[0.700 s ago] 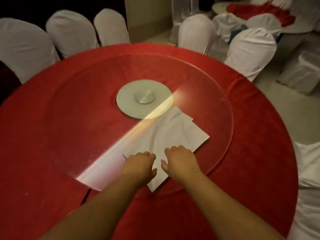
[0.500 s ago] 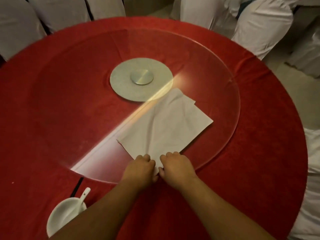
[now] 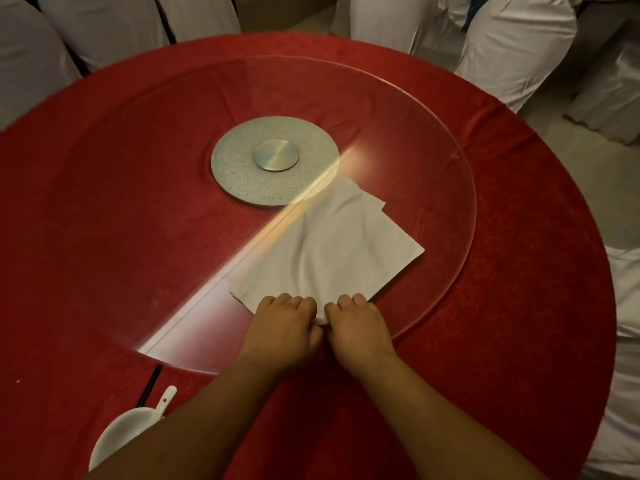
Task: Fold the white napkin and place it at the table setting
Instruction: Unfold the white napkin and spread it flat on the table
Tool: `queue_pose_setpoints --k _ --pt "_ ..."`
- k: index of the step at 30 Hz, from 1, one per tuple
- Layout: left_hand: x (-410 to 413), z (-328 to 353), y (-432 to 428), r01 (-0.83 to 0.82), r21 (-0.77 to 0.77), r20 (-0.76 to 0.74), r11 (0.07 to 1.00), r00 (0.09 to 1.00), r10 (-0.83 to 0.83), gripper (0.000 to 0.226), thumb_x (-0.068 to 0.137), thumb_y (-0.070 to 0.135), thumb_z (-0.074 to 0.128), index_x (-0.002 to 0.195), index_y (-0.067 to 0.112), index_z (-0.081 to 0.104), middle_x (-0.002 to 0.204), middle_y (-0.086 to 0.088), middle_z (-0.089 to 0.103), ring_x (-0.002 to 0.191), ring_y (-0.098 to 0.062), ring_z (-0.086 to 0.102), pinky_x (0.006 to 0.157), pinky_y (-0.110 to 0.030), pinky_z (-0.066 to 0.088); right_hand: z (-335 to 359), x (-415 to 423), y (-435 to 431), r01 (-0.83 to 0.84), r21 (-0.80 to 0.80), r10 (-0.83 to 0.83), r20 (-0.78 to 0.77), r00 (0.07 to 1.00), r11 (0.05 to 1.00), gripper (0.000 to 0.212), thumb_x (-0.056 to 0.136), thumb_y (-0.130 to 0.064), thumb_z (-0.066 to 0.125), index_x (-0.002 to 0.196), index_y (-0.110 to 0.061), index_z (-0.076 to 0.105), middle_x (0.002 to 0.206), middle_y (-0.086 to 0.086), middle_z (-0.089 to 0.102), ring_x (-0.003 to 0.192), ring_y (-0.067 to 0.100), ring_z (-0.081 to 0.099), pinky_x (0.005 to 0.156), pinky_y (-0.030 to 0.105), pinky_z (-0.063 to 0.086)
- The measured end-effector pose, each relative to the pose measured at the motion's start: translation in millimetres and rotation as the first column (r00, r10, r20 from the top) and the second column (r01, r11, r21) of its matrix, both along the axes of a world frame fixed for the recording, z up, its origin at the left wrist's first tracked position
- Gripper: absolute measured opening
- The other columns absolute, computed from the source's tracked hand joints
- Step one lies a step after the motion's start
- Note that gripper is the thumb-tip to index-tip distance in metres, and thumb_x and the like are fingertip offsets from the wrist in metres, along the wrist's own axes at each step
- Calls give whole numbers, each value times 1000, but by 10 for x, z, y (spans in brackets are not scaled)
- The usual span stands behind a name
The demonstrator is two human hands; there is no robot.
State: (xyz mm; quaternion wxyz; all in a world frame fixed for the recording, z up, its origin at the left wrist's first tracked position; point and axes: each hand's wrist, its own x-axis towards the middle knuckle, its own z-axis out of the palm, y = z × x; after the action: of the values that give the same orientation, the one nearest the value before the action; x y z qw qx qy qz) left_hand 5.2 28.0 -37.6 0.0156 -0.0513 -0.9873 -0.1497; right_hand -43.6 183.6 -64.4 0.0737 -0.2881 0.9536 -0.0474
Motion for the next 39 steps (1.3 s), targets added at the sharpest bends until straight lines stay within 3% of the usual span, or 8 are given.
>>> queue_pose_setpoints --k 10,18,21,24,29,33,36,39 --pt "-107 1070 -341 -42 202 -169 978 983 77 16 87 31 43 85 17 50 65 -3 58 57 -26 50 49 -38 34 700 -200 -56 152 -33 -153 -16 988 988 17 84 -4 50 94 -16 55 95 6 62 86 29 58 64 35 32" --pt "-85 1725 -768 -24 -240 -166 971 986 -16 52 80 74 63 99 28 50 66 9 54 57 -21 54 46 -30 30 1330 -279 12 273 -125 -279 -34 960 954 25 87 -6 47 110 -17 46 86 8 69 79 36 69 57 36 40" --pt "-45 1895 -924 -52 -309 -182 950 983 -6 28 89 50 68 95 25 58 71 1 64 62 -28 60 50 -33 40 1550 -323 98 263 -120 -272 -71 960 957 27 87 -6 48 112 -16 50 92 10 71 85 37 70 62 38 46" --pt "-23 2056 -1074 -156 -234 -144 960 982 124 24 95 41 62 78 30 49 63 8 47 61 -22 50 53 -32 34 1771 -391 213 268 -95 -278 -103 955 959 20 88 -9 49 102 -19 59 99 7 71 92 33 69 68 35 47" --pt "-118 2289 -1357 -148 -153 262 977 947 184 28 101 36 58 74 39 50 73 17 53 70 -11 51 59 -32 34 2155 -613 462 247 66 -237 -131 963 967 24 85 -10 54 102 -19 68 104 8 69 97 33 68 77 37 53" --pt "-250 2433 -1472 -158 -39 421 987 893 160 32 102 26 62 74 39 56 80 15 59 73 -5 53 60 -27 38 2396 -863 666 239 207 -220 -109 969 949 24 86 -12 56 103 -19 71 103 8 71 94 32 69 73 35 51" --pt "-347 2518 -1452 -168 0 447 986 882 151 31 101 17 59 76 35 61 83 14 61 74 -4 54 63 -27 39 2458 -1066 722 269 279 -249 -108 963 922 25 89 -12 53 105 -17 71 105 10 71 94 32 68 72 35 50" --pt "-458 2578 -1422 -209 -182 297 961 920 256 21 96 14 56 96 27 72 90 3 63 83 -20 58 73 -33 44 2516 -1288 643 329 206 -300 -161 940 922 20 95 -19 55 105 -14 71 108 13 70 97 35 68 78 39 53"
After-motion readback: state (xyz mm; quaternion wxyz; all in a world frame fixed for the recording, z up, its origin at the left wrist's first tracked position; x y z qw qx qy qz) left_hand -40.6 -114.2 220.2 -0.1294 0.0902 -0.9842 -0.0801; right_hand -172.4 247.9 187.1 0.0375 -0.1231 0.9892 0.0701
